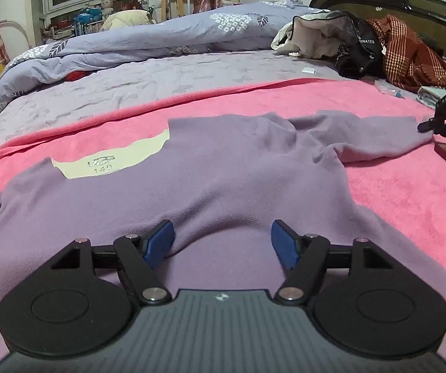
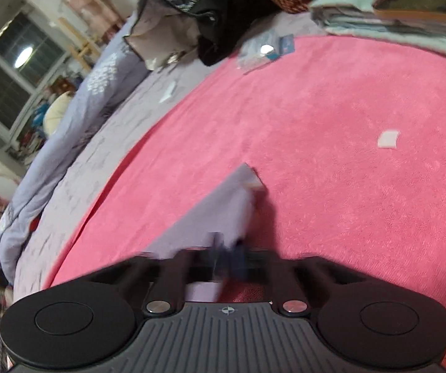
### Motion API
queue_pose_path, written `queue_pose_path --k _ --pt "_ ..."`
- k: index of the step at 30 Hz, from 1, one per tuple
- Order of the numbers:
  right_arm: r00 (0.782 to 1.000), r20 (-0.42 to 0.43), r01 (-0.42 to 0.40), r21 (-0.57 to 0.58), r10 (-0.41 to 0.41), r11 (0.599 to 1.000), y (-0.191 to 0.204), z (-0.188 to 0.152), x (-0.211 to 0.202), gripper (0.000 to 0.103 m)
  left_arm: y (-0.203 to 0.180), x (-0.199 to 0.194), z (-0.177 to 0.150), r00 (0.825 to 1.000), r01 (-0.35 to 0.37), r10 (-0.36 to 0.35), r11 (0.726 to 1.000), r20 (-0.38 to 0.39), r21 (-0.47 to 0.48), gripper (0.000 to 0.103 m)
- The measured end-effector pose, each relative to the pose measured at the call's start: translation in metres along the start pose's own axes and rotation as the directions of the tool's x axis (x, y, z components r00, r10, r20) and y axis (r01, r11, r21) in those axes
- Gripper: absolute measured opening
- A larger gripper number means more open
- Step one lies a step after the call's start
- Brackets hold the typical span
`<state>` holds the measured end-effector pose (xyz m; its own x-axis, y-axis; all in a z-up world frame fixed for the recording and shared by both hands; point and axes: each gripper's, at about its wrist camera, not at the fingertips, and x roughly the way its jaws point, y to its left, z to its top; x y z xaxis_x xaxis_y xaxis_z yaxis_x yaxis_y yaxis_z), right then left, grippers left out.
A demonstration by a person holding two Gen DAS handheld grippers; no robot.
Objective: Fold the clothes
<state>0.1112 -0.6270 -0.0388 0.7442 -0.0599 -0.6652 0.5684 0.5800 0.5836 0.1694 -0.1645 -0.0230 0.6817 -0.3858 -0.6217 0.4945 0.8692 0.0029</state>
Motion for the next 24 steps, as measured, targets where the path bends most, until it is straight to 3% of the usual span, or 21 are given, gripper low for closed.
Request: queue_pose_path --k 2,4,6,9,11,14,15,16,19,21,22,24 --pt "1.0 0.022 -0.023 0.026 0.023 0.999 0.004 -0.003 -0.009 0.005 0.007 -0.004 0.001 1.0 0.021 -0.02 0.999 0.017 -0.042 0.072" --pt "0.997 0.054 -0.051 -0.018 0.052 0.999 0.022 -0.005 -0.022 0.005 0.024 -0.015 0.002 0.999 0.014 -0.009 0.991 0.043 -0.136 0.072" --pt "0.992 0.063 -0.101 -0.099 0.107 0.99 0.054 -0.01 -0.035 0.005 0.043 -0.03 0.003 0.998 -0.025 0.037 0.975 0.05 -0.222 0.071" --pt "0.967 0.008 -0.244 -0.241 0.254 0.939 0.125 -0.034 -0.051 0.005 0.074 -0.066 -0.003 0.987 -0.11 0.137 0.955 0.078 -0.277 0.071" --pt "0.928 -0.085 -0.371 -0.31 0.363 0.875 0.181 -0.06 -0.053 0.005 0.092 -0.094 -0.011 0.966 -0.197 0.235 0.94 0.111 -0.278 0.071" --pt "0.828 -0.285 -0.561 -0.381 0.483 0.735 0.272 -0.122 -0.041 0.005 0.121 -0.134 -0.031 0.919 -0.321 0.374 0.894 0.126 -0.312 0.072" --pt "0.788 -0.353 -0.615 -0.401 0.505 0.679 0.3 -0.148 -0.036 0.005 0.13 -0.141 -0.038 0.912 -0.34 0.393 0.883 0.113 -0.325 0.072" --pt "0.745 -0.42 -0.665 -0.416 0.518 0.62 0.328 -0.174 -0.031 0.006 0.138 -0.148 -0.044 0.906 -0.359 0.412 0.871 0.1 -0.337 0.072" --pt "0.693 -0.557 -0.714 -0.447 0.457 0.539 0.37 -0.247 -0.008 0.01 0.153 -0.159 -0.06 0.893 -0.403 0.445 0.854 0.062 -0.329 0.072" --pt "0.694 -0.597 -0.709 -0.466 0.404 0.529 0.371 -0.275 0.001 0.013 0.155 -0.159 -0.066 0.89 -0.418 0.453 0.858 0.055 -0.297 0.072" --pt "0.705 -0.593 -0.698 -0.488 0.388 0.524 0.366 -0.28 0.001 0.016 0.156 -0.159 -0.066 0.891 -0.42 0.452 0.862 0.054 -0.284 0.072" --pt "0.751 -0.547 -0.654 -0.541 0.37 0.529 0.348 -0.275 -0.005 0.027 0.153 -0.155 -0.061 0.901 -0.403 0.43 0.879 0.054 -0.255 0.072"
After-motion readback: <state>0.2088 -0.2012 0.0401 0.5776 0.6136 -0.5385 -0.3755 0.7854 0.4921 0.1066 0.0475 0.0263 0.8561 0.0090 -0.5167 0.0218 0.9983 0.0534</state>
